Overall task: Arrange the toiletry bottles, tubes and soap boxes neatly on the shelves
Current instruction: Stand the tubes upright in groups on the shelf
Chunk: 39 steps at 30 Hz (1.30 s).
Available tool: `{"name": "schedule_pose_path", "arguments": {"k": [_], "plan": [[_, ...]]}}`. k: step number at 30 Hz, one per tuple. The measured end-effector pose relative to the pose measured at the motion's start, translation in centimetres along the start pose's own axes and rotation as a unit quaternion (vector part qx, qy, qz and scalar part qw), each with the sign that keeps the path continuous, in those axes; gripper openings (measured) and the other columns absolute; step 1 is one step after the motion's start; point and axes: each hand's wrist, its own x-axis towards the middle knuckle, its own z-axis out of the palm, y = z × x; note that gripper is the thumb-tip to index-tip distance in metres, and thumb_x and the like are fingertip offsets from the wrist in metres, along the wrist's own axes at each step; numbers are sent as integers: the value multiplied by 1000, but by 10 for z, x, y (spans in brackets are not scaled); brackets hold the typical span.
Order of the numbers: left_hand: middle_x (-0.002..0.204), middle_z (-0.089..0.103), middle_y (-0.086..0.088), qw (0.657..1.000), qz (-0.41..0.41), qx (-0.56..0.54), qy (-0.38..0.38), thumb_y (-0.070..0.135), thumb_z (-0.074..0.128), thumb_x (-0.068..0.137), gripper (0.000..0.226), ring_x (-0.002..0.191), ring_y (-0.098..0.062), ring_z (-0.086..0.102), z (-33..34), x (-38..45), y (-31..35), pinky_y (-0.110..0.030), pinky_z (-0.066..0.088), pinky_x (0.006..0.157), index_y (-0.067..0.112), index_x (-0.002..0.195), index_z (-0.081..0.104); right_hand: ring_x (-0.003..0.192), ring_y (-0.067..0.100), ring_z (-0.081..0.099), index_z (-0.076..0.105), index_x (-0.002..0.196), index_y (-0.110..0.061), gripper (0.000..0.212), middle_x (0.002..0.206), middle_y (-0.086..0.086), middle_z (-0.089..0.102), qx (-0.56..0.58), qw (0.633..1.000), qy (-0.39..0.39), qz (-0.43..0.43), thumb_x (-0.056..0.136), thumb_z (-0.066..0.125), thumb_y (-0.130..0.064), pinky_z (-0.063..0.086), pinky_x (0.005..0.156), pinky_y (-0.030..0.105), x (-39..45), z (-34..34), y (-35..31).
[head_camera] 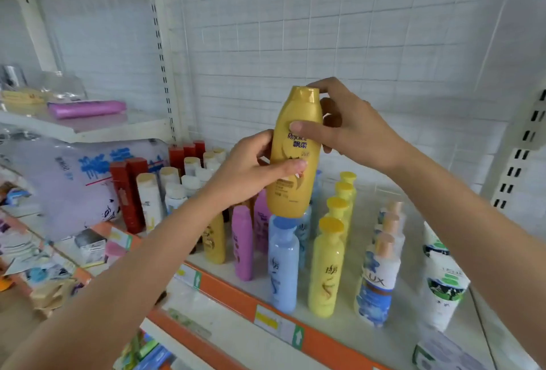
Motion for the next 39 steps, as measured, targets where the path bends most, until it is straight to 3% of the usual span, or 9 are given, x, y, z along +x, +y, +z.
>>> {"name": "schedule_pose_path", "arguments": {"k": [4,6,9,13,16,22,26,34,39], "plan": [[99,70,3,997,-9,59,48,41,64,82,21,93,-14,66,-55,13,-31,-37,52,89,25,96,63,63,16,54,43,102,-19,42,80,4,62,-4,1000,17,-3,76,72,-33,47,60,30,47,39,-2],[100,68,5,992,-19,106,69,35,60,87,19,91,-9,63,-80,14,-54,-25,51,85,22,100,63,60,13,52,38,101,-15,43,75,1,57,-22,1000,11,19,77,72,-30,44,56,24,66,60,3],[94,65,7,974,-48,220,29,22,62,88,17,83,-5,60,-102,4,-97,-9,45,70,12,101,64,63,19,50,34,101,-12,46,73,0,50,-61,996,-16,62,77,70,-26,44,61,34,88,96,16],[101,63,-1,947,-92,302,-53,25,62,87,25,84,-14,59,-106,-11,-152,-31,51,80,11,107,65,76,24,56,38,115,-15,48,86,6,59,-134,982,-100,86,78,66,-30,47,69,36,107,143,39],[99,56,6,944,-69,312,-85,26,58,89,27,84,-8,52,-100,-16,-173,-24,45,80,19,114,64,81,24,55,41,118,-13,51,90,6,56,-183,963,-163,112,78,68,-31,45,66,33,113,170,53],[83,54,2,958,-64,281,-12,28,65,83,19,79,-15,55,-92,-13,-184,-30,45,74,11,83,71,68,19,56,45,115,-8,45,96,9,58,-208,929,-258,164,81,67,-27,48,65,35,111,211,76],[83,55,-1,957,-69,282,2,31,66,82,21,78,-17,55,-88,-11,-189,-33,44,71,11,76,67,64,14,50,58,99,-1,26,84,9,57,-262,894,-327,157,86,58,-23,39,56,22,110,226,84],[84,55,5,959,-64,276,21,35,65,83,17,78,-12,54,-85,-10,-195,-29,43,68,18,80,69,81,18,51,62,100,-3,26,91,10,59,-305,878,-349,118,88,53,-25,41,75,31,115,239,97],[92,56,4,945,-47,324,6,36,60,86,19,86,-14,56,-86,-13,-191,-32,46,73,18,88,67,81,20,64,61,98,-6,19,95,8,66,-295,880,-352,119,90,54,-22,43,65,22,118,240,104]]}}
